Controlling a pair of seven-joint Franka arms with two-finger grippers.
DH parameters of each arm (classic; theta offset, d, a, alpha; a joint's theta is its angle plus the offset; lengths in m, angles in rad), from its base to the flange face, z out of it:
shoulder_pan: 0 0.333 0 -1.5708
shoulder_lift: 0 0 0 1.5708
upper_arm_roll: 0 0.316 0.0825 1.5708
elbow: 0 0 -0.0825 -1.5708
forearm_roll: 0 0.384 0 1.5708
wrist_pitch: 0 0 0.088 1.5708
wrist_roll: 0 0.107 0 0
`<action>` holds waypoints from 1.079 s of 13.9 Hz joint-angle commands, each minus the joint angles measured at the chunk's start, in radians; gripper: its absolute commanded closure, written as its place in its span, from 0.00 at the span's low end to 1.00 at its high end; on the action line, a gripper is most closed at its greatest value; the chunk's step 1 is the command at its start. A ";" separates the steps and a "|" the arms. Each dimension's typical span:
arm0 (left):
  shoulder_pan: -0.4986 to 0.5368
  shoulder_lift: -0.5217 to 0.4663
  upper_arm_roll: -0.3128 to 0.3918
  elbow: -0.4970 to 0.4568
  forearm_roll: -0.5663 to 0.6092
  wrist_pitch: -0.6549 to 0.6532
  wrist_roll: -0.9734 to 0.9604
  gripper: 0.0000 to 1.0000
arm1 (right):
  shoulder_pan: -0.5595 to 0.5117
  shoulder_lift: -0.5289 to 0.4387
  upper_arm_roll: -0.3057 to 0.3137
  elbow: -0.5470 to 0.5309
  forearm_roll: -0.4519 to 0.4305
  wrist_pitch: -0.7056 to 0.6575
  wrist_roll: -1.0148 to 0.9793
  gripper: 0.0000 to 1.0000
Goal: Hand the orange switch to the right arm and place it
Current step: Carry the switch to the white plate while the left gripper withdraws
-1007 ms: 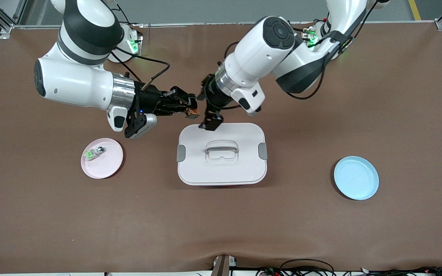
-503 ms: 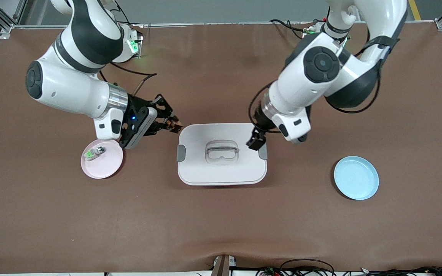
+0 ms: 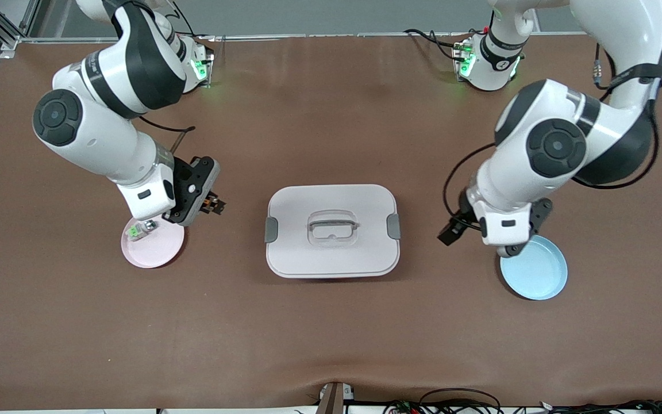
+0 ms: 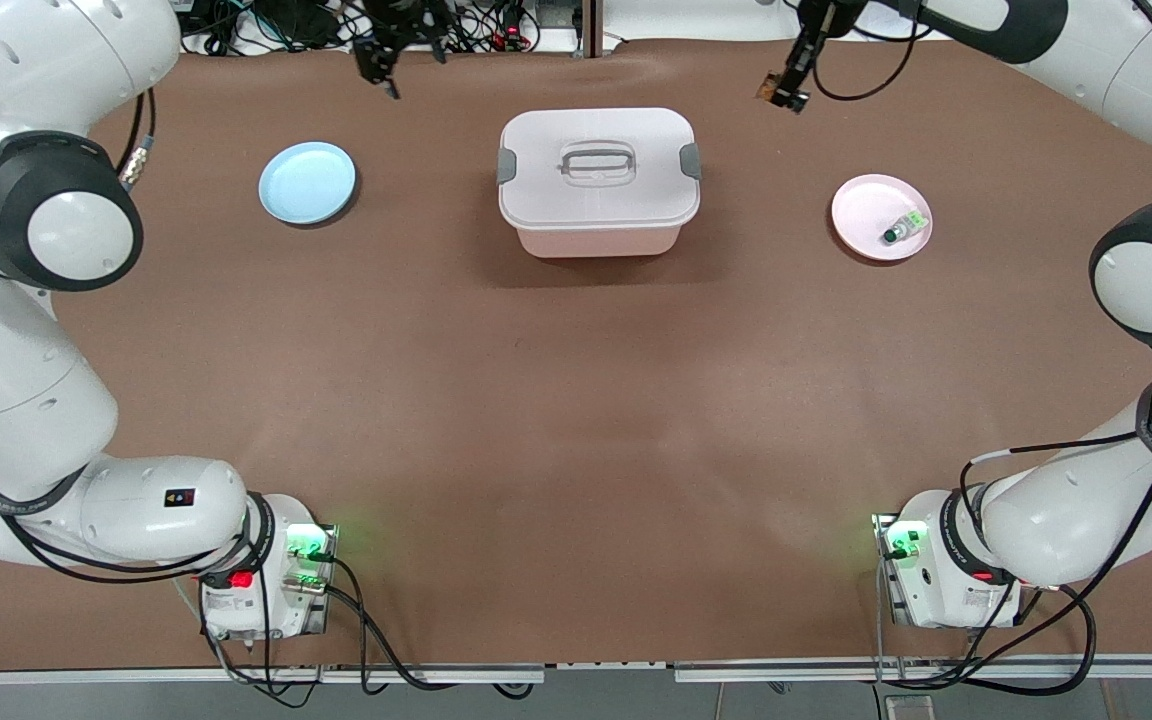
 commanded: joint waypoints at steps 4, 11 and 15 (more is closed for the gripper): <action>0.088 -0.024 -0.007 -0.004 0.136 -0.019 0.365 0.00 | -0.081 0.001 0.011 -0.048 -0.130 0.000 -0.233 1.00; 0.139 -0.157 0.085 -0.037 0.025 -0.010 0.751 0.00 | -0.185 -0.010 0.009 -0.297 -0.150 0.272 -0.417 1.00; 0.052 -0.353 0.298 -0.178 -0.165 -0.013 0.969 0.00 | -0.231 0.001 0.009 -0.404 -0.211 0.440 -0.445 1.00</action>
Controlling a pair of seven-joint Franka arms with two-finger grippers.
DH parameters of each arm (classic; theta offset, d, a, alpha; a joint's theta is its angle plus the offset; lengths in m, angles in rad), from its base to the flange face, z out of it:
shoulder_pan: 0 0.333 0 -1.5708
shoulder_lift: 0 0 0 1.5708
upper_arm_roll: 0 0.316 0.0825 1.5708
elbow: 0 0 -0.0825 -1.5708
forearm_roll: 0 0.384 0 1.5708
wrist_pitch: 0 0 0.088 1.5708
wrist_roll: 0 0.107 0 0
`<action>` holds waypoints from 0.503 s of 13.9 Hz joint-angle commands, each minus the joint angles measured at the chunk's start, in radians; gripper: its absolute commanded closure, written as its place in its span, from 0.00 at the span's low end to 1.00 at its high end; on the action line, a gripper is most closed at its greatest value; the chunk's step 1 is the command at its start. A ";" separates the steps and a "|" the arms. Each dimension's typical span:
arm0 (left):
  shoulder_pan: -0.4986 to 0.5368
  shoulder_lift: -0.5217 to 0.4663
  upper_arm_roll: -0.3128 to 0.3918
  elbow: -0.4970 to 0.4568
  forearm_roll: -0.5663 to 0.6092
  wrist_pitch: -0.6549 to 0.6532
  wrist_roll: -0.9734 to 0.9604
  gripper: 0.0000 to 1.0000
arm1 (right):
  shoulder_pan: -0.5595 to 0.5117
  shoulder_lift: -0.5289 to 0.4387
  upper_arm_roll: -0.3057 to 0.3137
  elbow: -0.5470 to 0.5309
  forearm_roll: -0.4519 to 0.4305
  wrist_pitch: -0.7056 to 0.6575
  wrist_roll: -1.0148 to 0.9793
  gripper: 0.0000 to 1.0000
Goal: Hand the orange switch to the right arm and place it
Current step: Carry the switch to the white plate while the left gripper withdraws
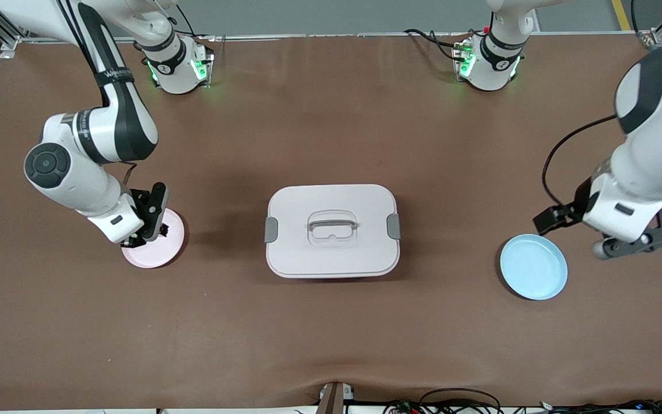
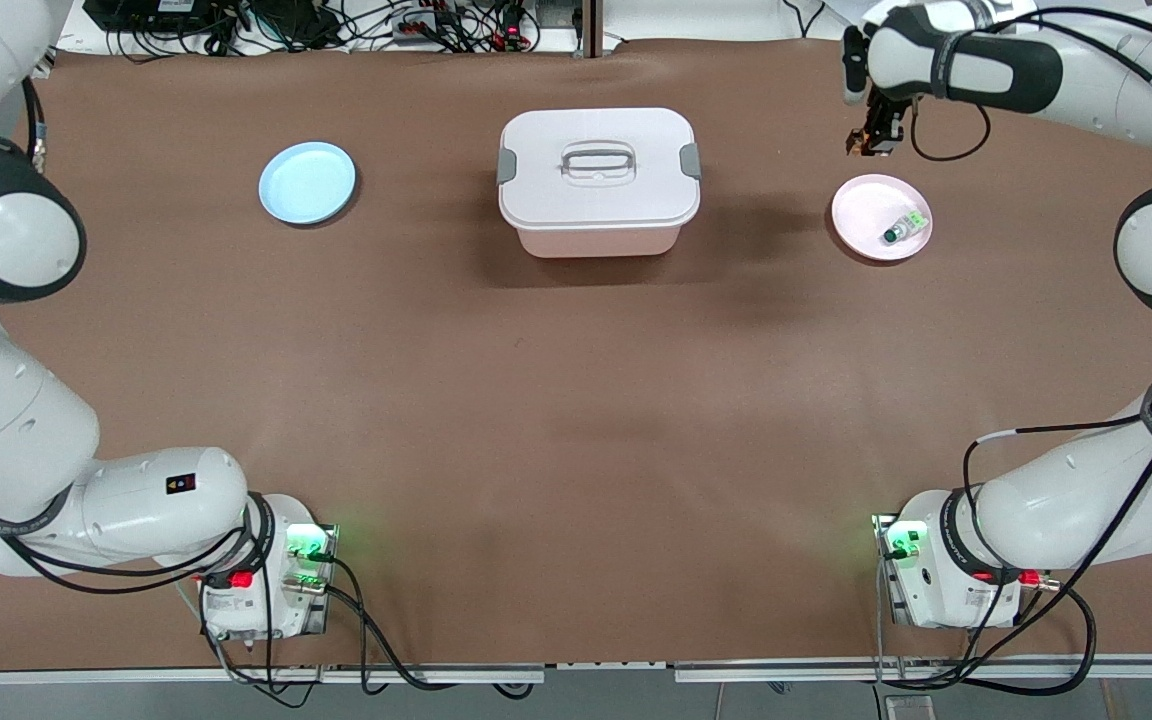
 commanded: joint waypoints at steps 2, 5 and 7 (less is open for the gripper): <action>-0.101 -0.236 0.216 -0.217 -0.171 0.001 0.179 0.00 | -0.050 0.003 0.015 -0.118 -0.034 0.166 -0.045 1.00; -0.130 -0.301 0.239 -0.249 -0.169 -0.013 0.218 0.00 | -0.082 0.055 0.013 -0.150 -0.034 0.247 -0.088 1.00; -0.135 -0.319 0.241 -0.257 -0.169 -0.019 0.265 0.00 | -0.104 0.092 0.015 -0.152 -0.034 0.269 -0.100 1.00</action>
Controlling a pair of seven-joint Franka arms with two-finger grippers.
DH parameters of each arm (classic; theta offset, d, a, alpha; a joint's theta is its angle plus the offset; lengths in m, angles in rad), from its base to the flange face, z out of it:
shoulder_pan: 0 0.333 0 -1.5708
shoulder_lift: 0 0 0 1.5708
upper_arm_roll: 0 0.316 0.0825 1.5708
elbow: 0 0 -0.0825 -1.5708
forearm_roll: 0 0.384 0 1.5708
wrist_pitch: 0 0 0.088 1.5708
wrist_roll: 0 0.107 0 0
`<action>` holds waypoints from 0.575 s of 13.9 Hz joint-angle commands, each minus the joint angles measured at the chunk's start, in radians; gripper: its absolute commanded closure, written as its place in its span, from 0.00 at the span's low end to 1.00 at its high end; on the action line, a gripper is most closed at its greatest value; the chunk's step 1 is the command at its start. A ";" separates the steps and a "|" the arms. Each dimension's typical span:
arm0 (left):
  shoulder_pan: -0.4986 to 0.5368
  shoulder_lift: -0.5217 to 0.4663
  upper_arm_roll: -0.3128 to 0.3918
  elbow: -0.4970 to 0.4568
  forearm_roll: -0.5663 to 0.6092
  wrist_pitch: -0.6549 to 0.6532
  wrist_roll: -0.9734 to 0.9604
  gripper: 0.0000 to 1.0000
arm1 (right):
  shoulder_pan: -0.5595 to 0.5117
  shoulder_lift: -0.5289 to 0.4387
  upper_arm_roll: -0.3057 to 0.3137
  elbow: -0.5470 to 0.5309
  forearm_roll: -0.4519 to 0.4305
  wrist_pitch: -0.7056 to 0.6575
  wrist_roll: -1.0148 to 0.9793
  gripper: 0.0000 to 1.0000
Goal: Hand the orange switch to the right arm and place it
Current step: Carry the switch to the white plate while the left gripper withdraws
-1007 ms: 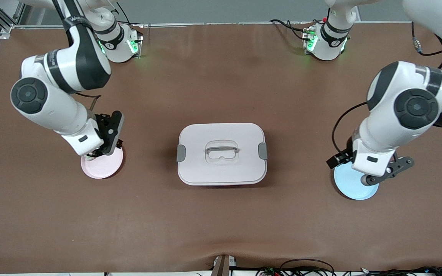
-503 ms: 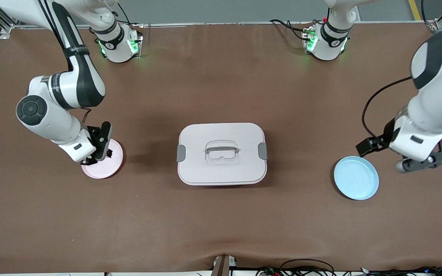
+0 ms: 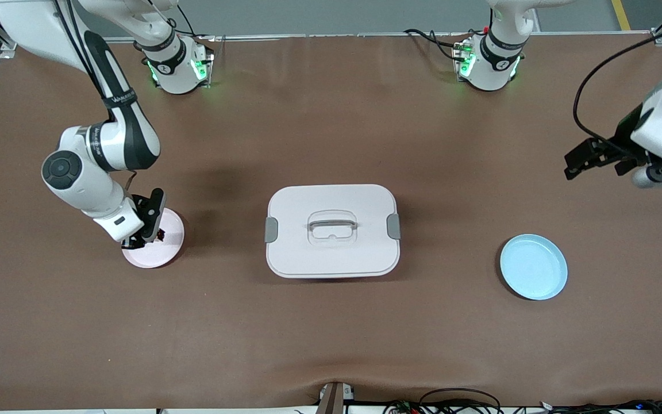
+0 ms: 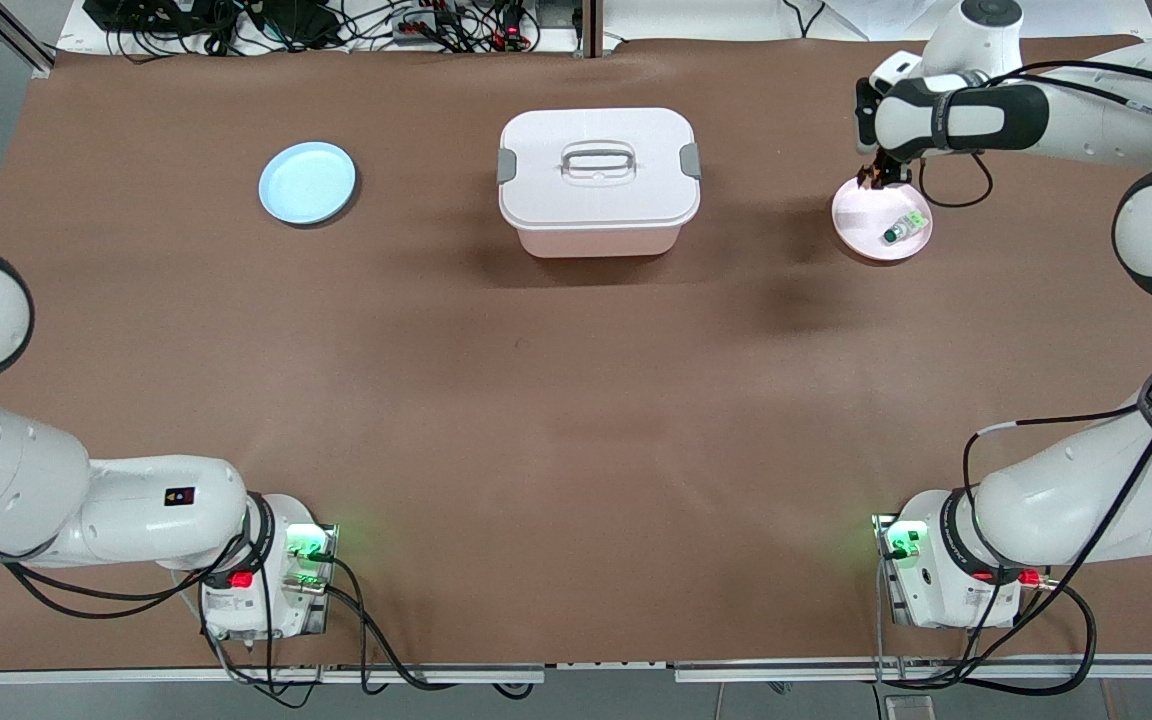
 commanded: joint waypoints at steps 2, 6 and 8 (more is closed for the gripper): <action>-0.019 -0.061 0.026 -0.063 -0.013 -0.002 0.048 0.00 | -0.040 0.055 0.013 -0.002 -0.022 0.042 -0.028 1.00; -0.075 -0.096 0.062 -0.074 -0.010 -0.002 0.047 0.00 | -0.048 0.088 0.015 -0.020 -0.022 0.110 -0.028 1.00; -0.086 -0.115 0.067 -0.080 -0.008 -0.004 0.047 0.00 | -0.048 0.105 0.015 -0.022 -0.022 0.137 -0.025 1.00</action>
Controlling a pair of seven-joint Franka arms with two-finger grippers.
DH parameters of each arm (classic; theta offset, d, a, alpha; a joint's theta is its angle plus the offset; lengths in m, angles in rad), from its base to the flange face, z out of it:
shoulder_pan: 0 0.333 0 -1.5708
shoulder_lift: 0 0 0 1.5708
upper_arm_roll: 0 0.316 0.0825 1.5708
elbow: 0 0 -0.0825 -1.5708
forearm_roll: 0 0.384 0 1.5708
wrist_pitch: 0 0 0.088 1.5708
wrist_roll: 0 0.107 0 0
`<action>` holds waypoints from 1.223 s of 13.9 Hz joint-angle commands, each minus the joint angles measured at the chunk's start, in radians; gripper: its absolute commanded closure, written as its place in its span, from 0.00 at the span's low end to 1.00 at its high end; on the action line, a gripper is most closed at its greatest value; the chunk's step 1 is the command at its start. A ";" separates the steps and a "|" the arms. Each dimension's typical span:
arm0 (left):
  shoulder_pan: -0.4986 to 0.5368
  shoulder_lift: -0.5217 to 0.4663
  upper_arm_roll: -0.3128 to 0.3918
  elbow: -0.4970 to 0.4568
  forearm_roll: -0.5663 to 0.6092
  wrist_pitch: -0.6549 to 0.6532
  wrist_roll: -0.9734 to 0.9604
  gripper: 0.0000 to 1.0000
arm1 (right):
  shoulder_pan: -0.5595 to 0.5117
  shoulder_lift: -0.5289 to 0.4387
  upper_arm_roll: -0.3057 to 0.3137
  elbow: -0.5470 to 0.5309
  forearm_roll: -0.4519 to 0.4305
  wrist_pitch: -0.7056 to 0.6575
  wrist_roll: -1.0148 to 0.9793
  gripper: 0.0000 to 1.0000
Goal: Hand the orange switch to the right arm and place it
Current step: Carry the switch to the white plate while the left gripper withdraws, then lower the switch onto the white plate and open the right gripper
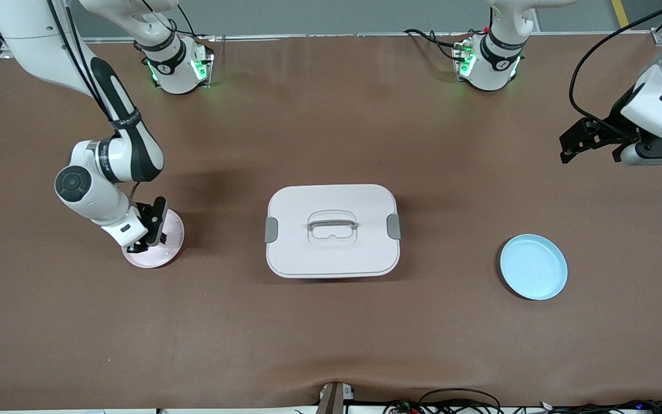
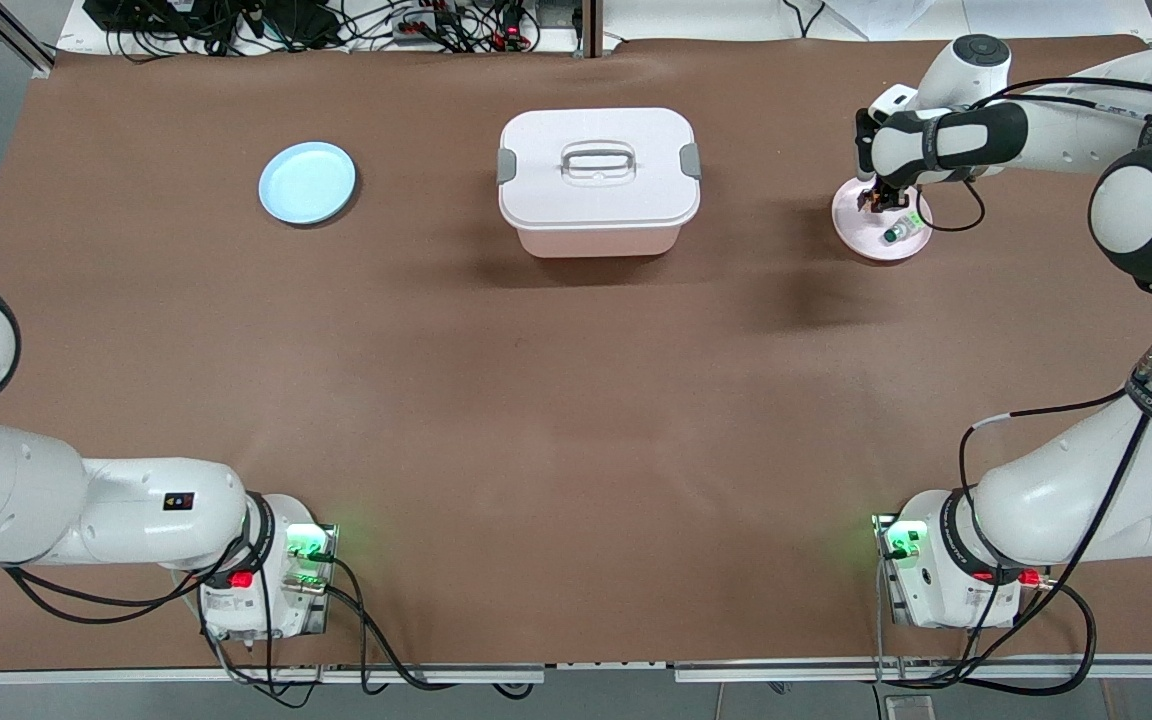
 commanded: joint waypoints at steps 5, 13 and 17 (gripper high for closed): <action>-0.025 -0.055 -0.006 -0.031 -0.002 -0.037 0.016 0.00 | -0.024 0.042 0.015 -0.011 -0.019 0.073 -0.008 1.00; -0.018 -0.062 -0.013 -0.026 0.000 -0.085 -0.003 0.00 | -0.033 0.053 0.015 -0.005 -0.017 0.070 0.014 0.00; -0.018 -0.059 -0.014 -0.026 -0.002 -0.084 -0.002 0.00 | -0.033 0.041 0.016 0.008 -0.011 0.043 0.014 0.00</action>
